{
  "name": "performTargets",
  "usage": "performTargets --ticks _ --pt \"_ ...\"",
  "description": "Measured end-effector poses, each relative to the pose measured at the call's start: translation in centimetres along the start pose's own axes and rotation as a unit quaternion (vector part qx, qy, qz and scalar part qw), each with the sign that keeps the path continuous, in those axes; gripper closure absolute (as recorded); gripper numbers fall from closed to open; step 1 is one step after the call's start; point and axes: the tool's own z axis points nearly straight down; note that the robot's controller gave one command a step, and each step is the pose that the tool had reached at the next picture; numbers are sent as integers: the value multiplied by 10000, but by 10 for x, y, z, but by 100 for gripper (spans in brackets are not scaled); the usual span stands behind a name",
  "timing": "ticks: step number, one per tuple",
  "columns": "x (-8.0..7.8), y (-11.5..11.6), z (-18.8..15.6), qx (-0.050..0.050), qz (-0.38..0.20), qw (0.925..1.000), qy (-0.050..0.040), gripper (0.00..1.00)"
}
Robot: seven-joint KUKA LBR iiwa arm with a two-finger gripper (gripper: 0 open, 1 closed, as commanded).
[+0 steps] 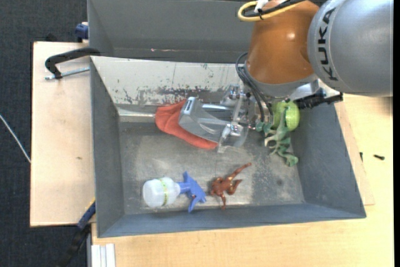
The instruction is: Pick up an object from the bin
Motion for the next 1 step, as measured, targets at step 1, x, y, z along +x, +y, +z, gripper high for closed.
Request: performTargets --ticks 1 --pt "-3 5 -44 0 -33 10000 5 100"
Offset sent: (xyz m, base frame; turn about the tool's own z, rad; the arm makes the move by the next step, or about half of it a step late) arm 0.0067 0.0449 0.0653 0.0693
